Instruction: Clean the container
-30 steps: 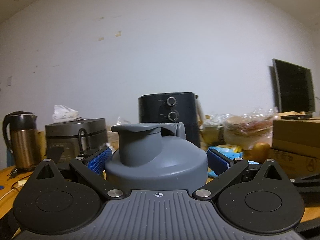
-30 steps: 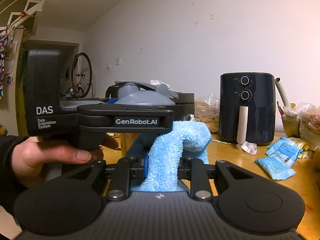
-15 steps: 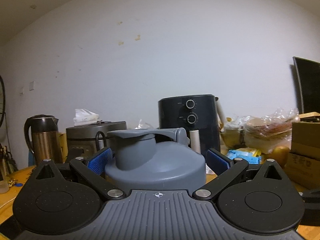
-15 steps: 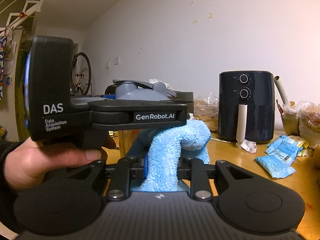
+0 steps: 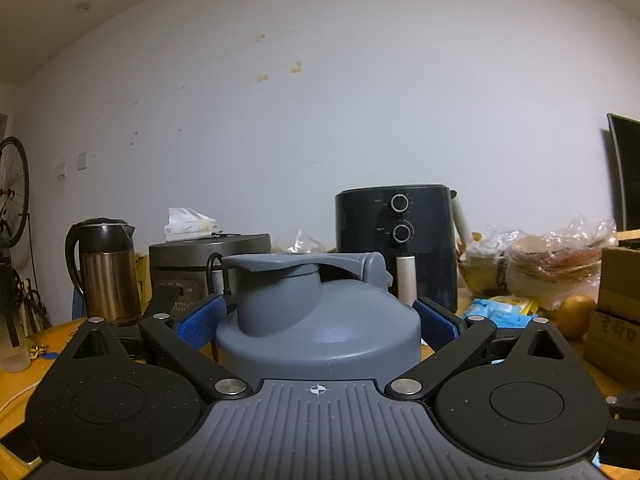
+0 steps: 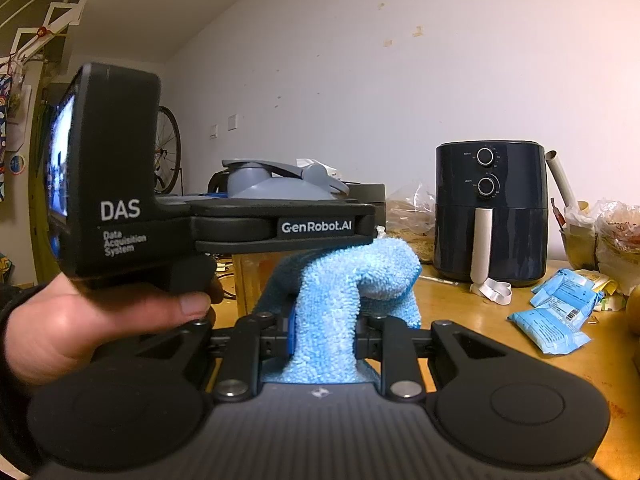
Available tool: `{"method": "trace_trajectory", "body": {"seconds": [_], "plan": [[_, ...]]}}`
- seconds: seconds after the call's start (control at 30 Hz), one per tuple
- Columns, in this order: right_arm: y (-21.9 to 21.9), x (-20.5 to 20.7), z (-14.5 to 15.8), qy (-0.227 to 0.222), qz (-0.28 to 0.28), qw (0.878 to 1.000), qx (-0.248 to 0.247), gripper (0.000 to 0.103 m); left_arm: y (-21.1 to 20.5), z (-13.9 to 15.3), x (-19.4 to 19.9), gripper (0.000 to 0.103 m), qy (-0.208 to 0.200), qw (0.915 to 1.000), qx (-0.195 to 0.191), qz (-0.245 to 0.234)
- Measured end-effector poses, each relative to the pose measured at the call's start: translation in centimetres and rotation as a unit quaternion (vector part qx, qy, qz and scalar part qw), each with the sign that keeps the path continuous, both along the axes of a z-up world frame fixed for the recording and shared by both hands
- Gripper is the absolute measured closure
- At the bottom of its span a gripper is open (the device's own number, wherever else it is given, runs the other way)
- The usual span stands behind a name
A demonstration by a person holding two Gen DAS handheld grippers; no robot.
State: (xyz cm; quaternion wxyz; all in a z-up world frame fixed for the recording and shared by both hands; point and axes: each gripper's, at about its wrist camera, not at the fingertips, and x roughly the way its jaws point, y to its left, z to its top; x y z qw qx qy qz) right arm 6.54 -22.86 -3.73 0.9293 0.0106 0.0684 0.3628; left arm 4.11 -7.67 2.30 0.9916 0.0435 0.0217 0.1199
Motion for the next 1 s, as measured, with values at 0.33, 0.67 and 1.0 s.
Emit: {"method": "trace_trajectory", "body": {"seconds": [0.33,0.67,1.0], "plan": [[-0.08,-0.03,0.01,-0.001,0.001,1.000,0.000,0.081,-0.08,0.20,-0.03,0.008,0.005,1.0000,-0.004,-0.002],[-0.04,0.13,-0.02,0.001,0.000,1.000,-0.001,0.081,0.38,0.36,-0.02,0.008,0.014,0.9997,-0.009,-0.017],[0.02,0.20,-0.02,0.002,0.001,1.000,-0.002,0.081,0.75,-0.06,0.35,0.007,0.030,0.9991,-0.020,-0.025]]}}
